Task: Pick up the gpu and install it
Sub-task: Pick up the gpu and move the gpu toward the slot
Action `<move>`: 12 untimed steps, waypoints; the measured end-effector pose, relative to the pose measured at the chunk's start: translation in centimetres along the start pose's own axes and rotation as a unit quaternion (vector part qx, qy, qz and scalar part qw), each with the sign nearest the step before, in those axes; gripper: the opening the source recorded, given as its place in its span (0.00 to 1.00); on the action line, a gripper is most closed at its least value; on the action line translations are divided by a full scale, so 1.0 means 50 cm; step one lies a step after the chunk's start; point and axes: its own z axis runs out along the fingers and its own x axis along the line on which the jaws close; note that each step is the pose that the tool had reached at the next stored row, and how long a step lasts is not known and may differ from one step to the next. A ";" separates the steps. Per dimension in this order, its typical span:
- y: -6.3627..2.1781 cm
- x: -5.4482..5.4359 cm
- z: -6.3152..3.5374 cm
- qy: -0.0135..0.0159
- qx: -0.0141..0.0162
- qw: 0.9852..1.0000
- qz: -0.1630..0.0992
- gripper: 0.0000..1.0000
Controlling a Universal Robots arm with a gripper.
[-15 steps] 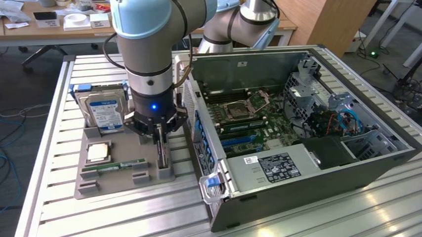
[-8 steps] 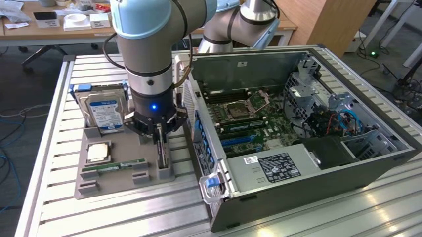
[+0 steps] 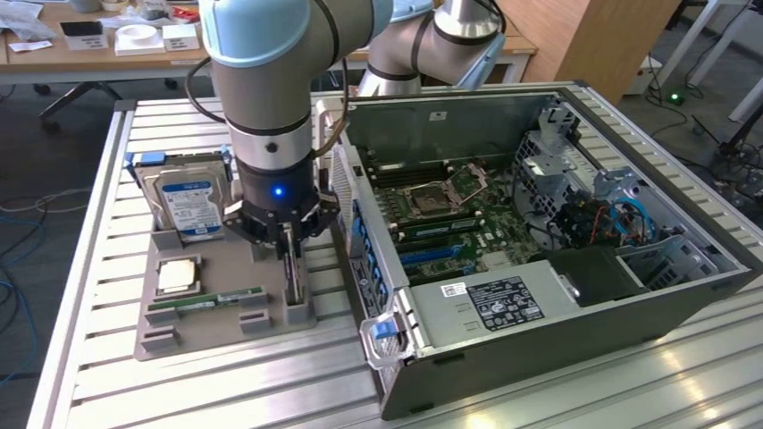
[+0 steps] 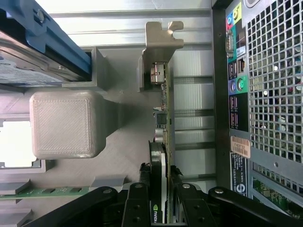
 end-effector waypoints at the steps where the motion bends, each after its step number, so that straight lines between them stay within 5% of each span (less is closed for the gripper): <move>1: 0.000 0.000 -0.001 0.000 0.000 1.000 0.000 0.27; 12: 0.001 0.000 -0.019 0.000 0.000 1.000 0.000 0.27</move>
